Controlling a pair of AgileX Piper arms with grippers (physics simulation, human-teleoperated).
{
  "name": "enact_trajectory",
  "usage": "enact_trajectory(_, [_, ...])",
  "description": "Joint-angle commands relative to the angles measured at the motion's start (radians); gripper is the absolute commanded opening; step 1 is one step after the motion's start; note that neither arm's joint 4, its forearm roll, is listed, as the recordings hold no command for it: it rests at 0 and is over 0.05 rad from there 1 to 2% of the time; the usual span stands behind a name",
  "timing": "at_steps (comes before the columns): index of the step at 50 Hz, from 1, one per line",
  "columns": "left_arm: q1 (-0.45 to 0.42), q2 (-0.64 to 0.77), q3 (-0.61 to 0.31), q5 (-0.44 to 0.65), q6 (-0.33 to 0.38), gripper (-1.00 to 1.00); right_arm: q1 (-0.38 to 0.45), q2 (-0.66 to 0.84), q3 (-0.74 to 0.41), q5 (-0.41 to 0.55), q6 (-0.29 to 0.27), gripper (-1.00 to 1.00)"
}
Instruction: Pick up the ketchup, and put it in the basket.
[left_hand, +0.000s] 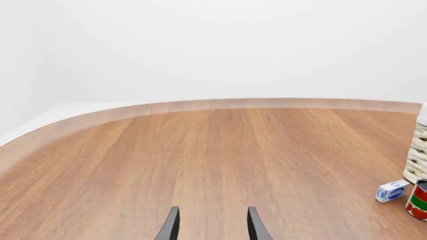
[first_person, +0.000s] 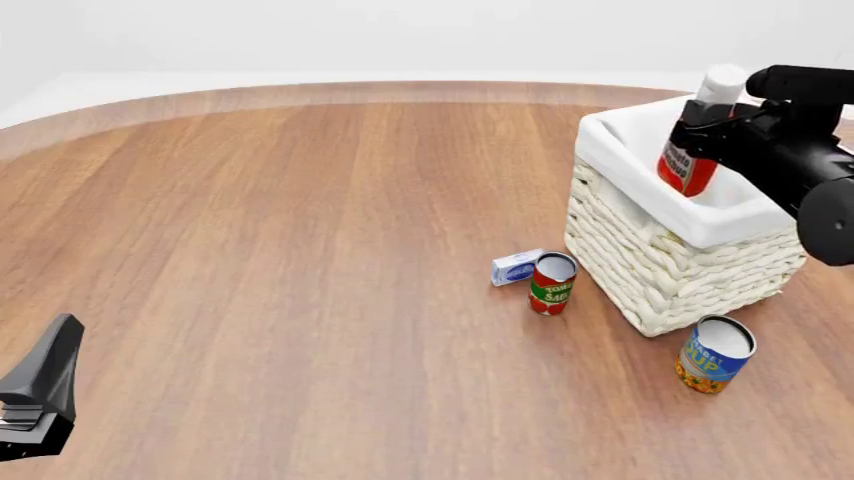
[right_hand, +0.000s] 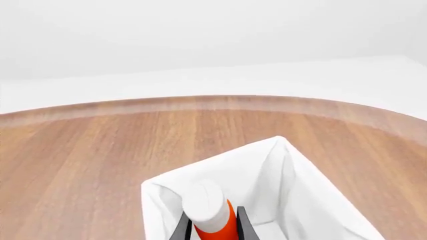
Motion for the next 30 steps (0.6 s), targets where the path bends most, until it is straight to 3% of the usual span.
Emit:
enact_trajectory(1, [0.000,0.000,0.000,0.000,0.000,1.00,-0.008,-0.011,0.001,-0.005,0.006,1.00])
enact_trajectory(30, [0.000,0.000,0.000,0.000,0.000,1.00,0.003,-0.001,-0.004,-0.005,0.006,1.00])
